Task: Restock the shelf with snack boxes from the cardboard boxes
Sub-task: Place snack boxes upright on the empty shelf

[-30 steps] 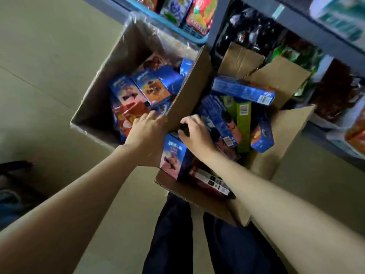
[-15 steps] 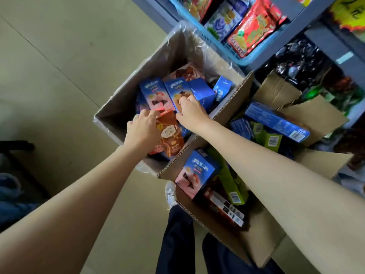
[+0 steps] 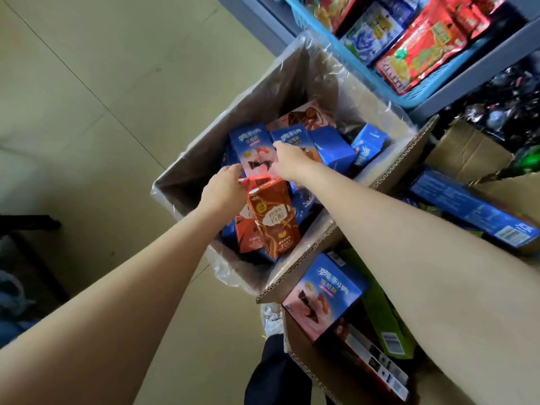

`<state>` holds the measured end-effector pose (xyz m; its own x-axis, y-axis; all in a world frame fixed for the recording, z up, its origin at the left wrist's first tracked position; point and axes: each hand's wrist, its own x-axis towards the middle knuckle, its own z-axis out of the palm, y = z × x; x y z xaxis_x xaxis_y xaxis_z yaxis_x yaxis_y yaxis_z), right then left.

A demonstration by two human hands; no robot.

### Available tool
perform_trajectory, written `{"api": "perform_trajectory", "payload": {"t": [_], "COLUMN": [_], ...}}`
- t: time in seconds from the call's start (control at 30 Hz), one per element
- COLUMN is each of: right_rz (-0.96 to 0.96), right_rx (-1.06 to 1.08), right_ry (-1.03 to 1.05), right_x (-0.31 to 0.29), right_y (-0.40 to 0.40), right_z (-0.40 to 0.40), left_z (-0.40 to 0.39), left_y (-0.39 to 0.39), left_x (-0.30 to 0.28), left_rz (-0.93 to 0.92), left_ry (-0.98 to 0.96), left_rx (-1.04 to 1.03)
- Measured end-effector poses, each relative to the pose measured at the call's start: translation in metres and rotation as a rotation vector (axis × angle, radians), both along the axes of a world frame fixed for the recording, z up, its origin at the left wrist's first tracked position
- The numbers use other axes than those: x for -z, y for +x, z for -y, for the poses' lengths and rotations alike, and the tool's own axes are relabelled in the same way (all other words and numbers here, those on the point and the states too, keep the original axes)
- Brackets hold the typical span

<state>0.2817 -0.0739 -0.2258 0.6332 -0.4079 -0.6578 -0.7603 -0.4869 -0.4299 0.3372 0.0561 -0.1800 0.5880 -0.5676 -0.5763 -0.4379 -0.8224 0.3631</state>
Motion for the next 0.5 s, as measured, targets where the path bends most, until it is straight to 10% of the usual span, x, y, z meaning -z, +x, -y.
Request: {"api": "perform_trajectory", "payload": {"t": [0.37,0.5], "right_rz": [0.038,0.093], "right_rx": [0.182,0.396], "right_ry": [0.229,0.370], "right_x": [0.055,0.051], "right_y": [0.029,0.018], "right_z": [0.007,0.014], "left_z": [0.047,0.039], "left_y": [0.042,0.043], "left_x": [0.087,0.089], "left_rz": [-0.564,-0.719], "left_ry": [0.004,0.010], "left_rx": [-0.777,-0.767]}}
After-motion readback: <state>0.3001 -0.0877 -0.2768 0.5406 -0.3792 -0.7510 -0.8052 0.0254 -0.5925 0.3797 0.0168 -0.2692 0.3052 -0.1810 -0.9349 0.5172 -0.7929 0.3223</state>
